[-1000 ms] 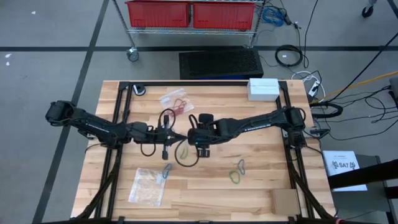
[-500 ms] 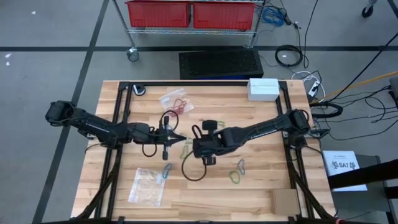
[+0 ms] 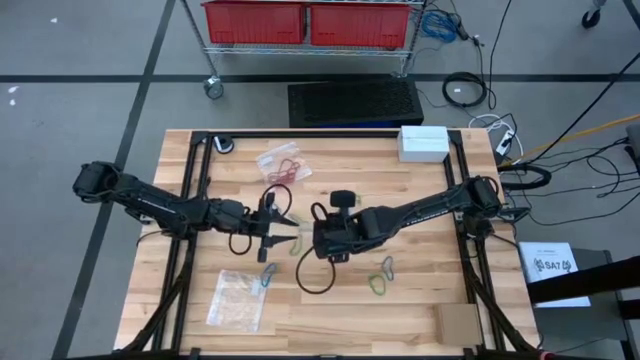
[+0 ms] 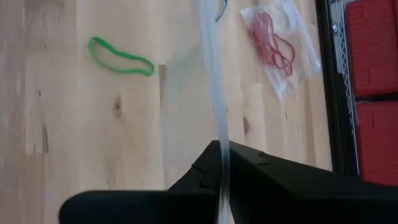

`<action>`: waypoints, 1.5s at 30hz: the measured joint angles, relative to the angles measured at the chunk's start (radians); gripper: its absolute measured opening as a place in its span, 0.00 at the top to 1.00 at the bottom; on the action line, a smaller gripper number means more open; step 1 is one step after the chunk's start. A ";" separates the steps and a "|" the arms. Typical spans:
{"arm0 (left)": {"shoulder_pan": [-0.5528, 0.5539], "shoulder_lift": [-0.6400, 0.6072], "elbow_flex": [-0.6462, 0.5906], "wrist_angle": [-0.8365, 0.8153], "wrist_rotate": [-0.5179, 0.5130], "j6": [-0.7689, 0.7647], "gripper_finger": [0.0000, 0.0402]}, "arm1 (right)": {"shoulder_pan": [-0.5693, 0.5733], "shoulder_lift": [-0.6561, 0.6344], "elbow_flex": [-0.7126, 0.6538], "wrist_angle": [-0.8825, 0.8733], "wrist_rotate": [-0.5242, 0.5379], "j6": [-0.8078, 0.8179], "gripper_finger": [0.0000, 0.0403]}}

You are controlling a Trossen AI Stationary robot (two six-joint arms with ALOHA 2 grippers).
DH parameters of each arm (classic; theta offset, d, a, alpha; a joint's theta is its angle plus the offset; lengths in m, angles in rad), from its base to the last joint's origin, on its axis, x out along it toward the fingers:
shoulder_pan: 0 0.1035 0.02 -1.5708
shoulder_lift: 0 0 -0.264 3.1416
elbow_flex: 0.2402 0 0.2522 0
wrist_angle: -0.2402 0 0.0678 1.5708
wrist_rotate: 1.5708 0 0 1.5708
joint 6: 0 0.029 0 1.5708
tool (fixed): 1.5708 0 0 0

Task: Sort rubber bands
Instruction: Open the middle zip bag

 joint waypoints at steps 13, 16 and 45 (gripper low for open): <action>0.003 0.000 0.000 0.009 -0.054 -0.076 0.46 | -0.001 0.000 0.000 0.044 0.016 -0.009 1.00; 0.003 0.002 0.000 0.003 -0.055 -0.077 0.52 | -0.001 0.000 0.000 0.060 0.011 -0.023 1.00; 0.003 0.002 0.000 -0.006 -0.088 0.010 1.00 | 0.045 0.002 0.178 -0.069 0.069 0.038 0.63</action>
